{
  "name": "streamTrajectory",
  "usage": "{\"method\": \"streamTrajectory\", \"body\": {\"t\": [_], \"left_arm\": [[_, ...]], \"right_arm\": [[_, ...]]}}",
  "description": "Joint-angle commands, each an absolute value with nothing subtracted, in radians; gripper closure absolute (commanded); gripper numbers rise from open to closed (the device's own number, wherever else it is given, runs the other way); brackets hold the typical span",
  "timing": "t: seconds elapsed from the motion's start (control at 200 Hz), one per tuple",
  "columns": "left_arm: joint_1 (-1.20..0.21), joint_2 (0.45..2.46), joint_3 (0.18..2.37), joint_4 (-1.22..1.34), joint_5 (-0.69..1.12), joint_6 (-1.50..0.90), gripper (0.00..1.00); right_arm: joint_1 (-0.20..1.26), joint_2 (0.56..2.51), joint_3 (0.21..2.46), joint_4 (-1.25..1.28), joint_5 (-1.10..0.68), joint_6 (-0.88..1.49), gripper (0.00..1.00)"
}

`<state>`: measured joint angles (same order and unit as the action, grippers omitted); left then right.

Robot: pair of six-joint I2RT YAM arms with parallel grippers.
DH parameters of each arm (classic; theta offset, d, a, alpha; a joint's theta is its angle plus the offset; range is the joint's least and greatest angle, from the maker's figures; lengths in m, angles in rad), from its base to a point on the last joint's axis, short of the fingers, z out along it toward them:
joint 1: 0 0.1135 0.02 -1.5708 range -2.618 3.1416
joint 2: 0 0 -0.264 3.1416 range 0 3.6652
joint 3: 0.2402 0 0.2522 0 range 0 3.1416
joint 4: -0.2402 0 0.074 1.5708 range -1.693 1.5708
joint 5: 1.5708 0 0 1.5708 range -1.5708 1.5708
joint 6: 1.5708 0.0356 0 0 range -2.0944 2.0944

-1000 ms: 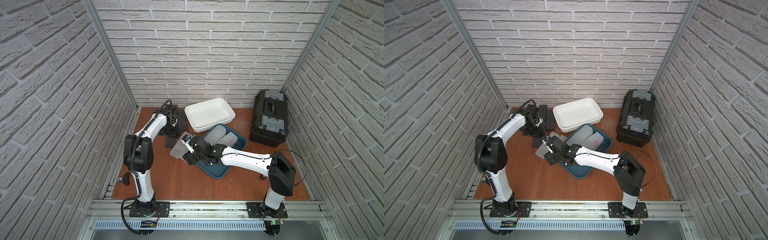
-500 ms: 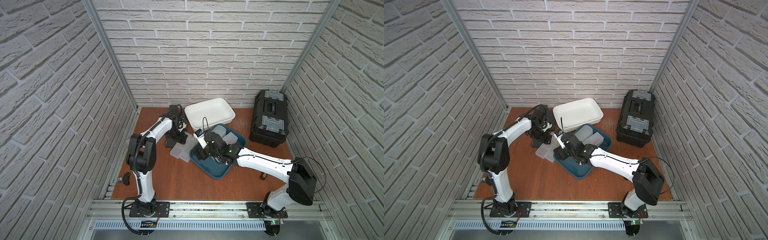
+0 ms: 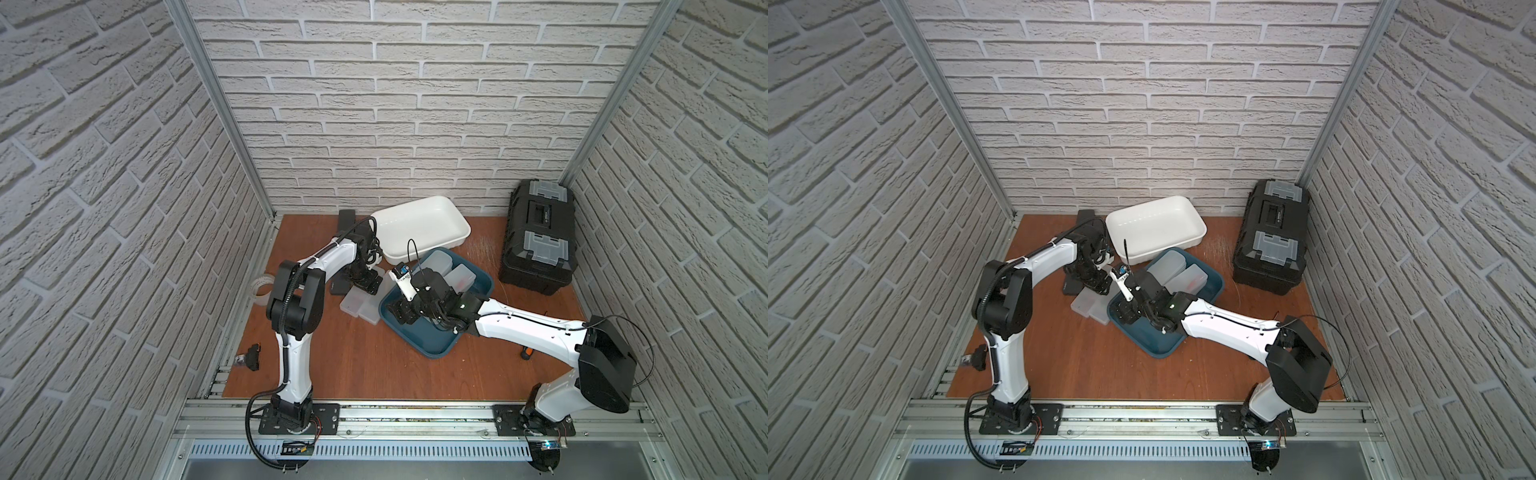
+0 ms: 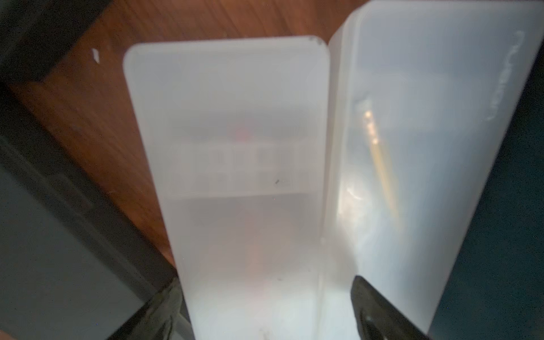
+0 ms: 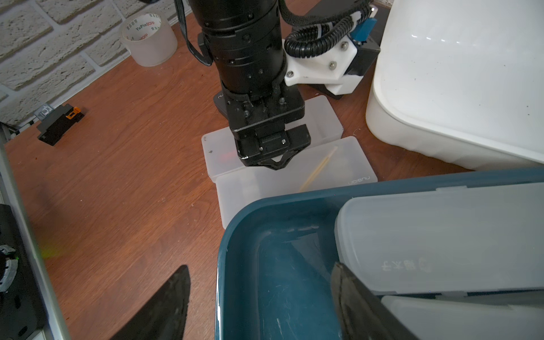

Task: Place the pencil cases by color into the storage box
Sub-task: Pick up the pencil case from the center of the board.

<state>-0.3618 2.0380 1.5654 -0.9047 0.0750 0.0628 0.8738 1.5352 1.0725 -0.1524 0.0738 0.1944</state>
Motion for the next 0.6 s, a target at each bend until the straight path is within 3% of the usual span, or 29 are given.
{"method": "streamTrajectory", "body": {"t": [0.0, 0.595], "left_arm": [[-0.351, 2.06, 1.605, -0.942, 0.049, 0.041, 0.11], [-0.337, 2.113, 1.648, -1.014, -0.018, 0.034, 0.12]], "right_arm": [[0.87, 1.496, 1.057, -0.121, 0.084, 0.191, 0.24], [0.87, 1.478, 1.045, -0.118, 0.086, 0.193, 0.24]]}}
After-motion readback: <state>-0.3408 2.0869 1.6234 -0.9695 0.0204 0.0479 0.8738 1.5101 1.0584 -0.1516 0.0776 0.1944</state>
